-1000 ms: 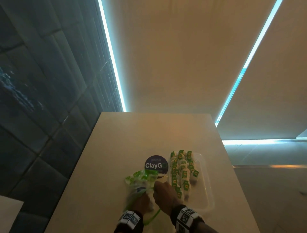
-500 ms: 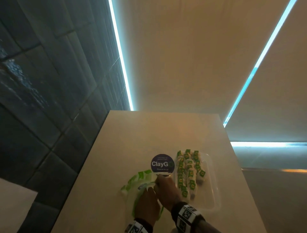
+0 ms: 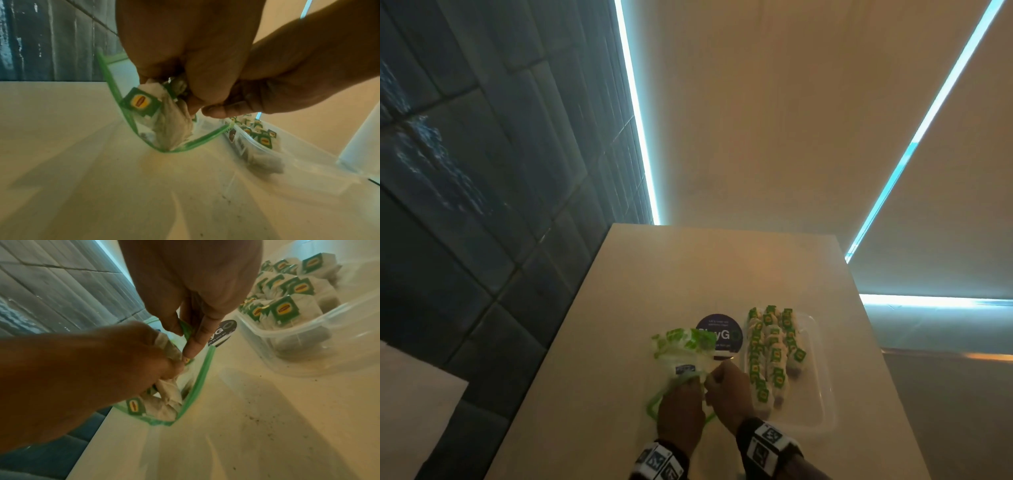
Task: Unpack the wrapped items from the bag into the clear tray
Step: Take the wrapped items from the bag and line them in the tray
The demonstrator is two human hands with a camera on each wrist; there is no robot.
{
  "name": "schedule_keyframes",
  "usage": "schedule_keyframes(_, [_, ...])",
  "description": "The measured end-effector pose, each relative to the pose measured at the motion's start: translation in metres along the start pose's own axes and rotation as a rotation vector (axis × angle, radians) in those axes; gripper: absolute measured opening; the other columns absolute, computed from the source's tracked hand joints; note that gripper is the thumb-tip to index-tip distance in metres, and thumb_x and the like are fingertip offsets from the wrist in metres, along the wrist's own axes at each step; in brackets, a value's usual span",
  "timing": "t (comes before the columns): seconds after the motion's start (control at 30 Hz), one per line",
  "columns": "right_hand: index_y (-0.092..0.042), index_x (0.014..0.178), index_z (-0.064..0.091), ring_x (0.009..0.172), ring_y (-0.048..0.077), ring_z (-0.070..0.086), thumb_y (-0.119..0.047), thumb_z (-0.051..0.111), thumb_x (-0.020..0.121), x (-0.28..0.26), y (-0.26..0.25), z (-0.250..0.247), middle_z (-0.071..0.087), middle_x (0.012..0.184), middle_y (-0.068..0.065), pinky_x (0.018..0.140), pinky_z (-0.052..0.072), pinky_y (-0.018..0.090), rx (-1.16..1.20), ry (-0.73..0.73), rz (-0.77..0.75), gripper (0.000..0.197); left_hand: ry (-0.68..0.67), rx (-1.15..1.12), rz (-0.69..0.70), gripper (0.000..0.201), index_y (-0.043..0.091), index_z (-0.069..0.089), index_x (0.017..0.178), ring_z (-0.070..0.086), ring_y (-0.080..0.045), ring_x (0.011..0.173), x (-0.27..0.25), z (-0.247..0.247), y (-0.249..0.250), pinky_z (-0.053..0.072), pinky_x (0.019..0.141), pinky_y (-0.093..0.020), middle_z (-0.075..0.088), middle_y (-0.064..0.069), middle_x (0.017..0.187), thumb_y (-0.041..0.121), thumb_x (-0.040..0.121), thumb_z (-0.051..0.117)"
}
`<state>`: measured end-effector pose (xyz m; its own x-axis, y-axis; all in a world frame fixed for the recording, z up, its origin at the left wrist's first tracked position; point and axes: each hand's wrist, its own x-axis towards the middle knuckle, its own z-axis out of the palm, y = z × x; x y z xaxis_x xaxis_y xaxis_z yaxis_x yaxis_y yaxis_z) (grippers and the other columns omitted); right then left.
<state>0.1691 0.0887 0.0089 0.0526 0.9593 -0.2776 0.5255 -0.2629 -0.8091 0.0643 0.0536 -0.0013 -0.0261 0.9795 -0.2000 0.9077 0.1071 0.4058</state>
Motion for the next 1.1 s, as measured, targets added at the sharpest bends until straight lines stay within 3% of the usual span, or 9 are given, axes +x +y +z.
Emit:
schedule_keyframes(0.1, [-0.022, 0.068, 0.046, 0.067, 0.023, 0.062, -0.011, 0.061, 0.085, 0.003, 0.004, -0.001, 0.063, 0.068, 0.003, 0.068, 0.052, 0.047, 0.02, 0.031, -0.017, 0.025, -0.034, -0.055, -0.051, 0.035, 0.018, 0.053, 0.126, 0.052, -0.02, 0.12, 0.001, -0.001, -0.007, 0.04, 0.097, -0.028, 0.057, -0.002, 0.128, 0.011, 0.093, 0.043])
schedule_keyframes(0.2, [-0.02, 0.088, 0.058, 0.084, 0.018, 0.064, -0.015, 0.069, 0.081, 0.002, 0.008, -0.005, 0.067, 0.092, -0.001, 0.075, 0.051, 0.034, 0.013, -0.043, -0.014, 0.014, -0.068, -0.288, -0.127, 0.028, 0.015, 0.067, 0.107, 0.059, -0.021, 0.113, 0.008, 0.003, -0.022, 0.045, 0.098, -0.032, 0.066, -0.005, 0.116, 0.004, 0.09, 0.048])
schedule_keyframes(0.3, [-0.016, 0.115, 0.06, 0.101, 0.015, 0.061, -0.016, 0.074, 0.078, 0.002, 0.009, -0.009, 0.061, 0.112, -0.003, 0.086, 0.05, 0.028, 0.014, -0.053, -0.069, 0.04, -0.007, -0.427, -0.15, 0.033, 0.01, 0.067, 0.114, 0.056, -0.016, 0.113, 0.006, -0.003, -0.028, 0.043, 0.097, -0.025, 0.064, 0.001, 0.115, -0.003, 0.09, 0.048])
schedule_keyframes(0.4, [-0.024, 0.114, 0.057, 0.082, 0.007, 0.059, -0.022, 0.073, 0.08, -0.008, 0.005, -0.014, 0.05, 0.114, -0.011, 0.075, 0.052, 0.021, -0.076, 0.061, -0.244, 0.038, 0.037, -0.551, -0.184, 0.017, 0.012, 0.057, 0.11, 0.063, -0.002, 0.093, -0.001, -0.01, -0.031, 0.041, 0.068, -0.003, 0.061, 0.009, 0.098, 0.007, 0.094, 0.054])
schedule_keyframes(0.5, [-0.026, 0.095, 0.058, 0.073, 0.004, 0.054, -0.024, 0.068, 0.084, -0.021, -0.001, -0.013, 0.054, 0.096, -0.016, 0.067, 0.048, 0.018, -0.154, 0.002, -0.388, 0.014, 0.074, -0.666, -0.197, 0.009, 0.015, 0.05, 0.095, 0.058, 0.009, 0.059, -0.003, -0.012, -0.031, 0.041, 0.051, -0.004, 0.062, 0.004, 0.082, 0.015, 0.094, 0.058])
schedule_keyframes(0.63, [-0.028, 0.104, 0.063, 0.087, 0.005, 0.055, -0.028, 0.066, 0.085, -0.025, -0.005, -0.004, 0.053, 0.098, -0.015, 0.081, 0.048, 0.021, -0.151, -0.196, -0.373, 0.02, 0.048, -0.691, -0.145, 0.009, 0.011, 0.055, 0.101, 0.062, -0.009, 0.078, -0.006, -0.007, -0.032, 0.043, 0.059, -0.008, 0.066, 0.003, 0.091, 0.007, 0.092, 0.054])
schedule_keyframes(0.7, [-0.029, 0.115, 0.061, 0.094, 0.009, 0.057, -0.028, 0.065, 0.086, -0.024, -0.005, 0.0, 0.049, 0.107, -0.013, 0.085, 0.048, 0.022, -0.15, -0.242, -0.345, 0.029, 0.034, -0.672, -0.085, 0.016, 0.012, 0.058, 0.101, 0.061, -0.002, 0.081, -0.007, -0.006, -0.034, 0.042, 0.063, -0.01, 0.065, 0.007, 0.092, 0.003, 0.088, 0.054])
schedule_keyframes(0.93, [-0.024, 0.104, 0.067, 0.082, 0.007, 0.054, -0.028, 0.075, 0.079, -0.016, -0.004, -0.003, 0.057, 0.098, -0.002, 0.069, 0.043, 0.009, -0.05, -0.179, -0.232, 0.026, 0.0, -0.756, -0.015, 0.028, 0.027, 0.066, 0.098, 0.064, 0.006, 0.086, -0.009, -0.019, -0.036, 0.049, 0.075, -0.011, 0.07, 0.008, 0.095, 0.002, 0.086, 0.063])
schedule_keyframes(1.1, [-0.023, 0.073, 0.071, 0.062, 0.007, 0.06, -0.023, 0.079, 0.071, -0.013, 0.001, -0.01, 0.067, 0.068, -0.002, 0.066, 0.054, 0.034, 0.047, -0.22, -0.081, 0.008, 0.043, -0.898, -0.08, 0.019, 0.022, 0.073, 0.095, 0.07, -0.008, 0.091, -0.009, -0.021, -0.041, 0.053, 0.079, -0.017, 0.075, 0.006, 0.092, 0.007, 0.085, 0.07])
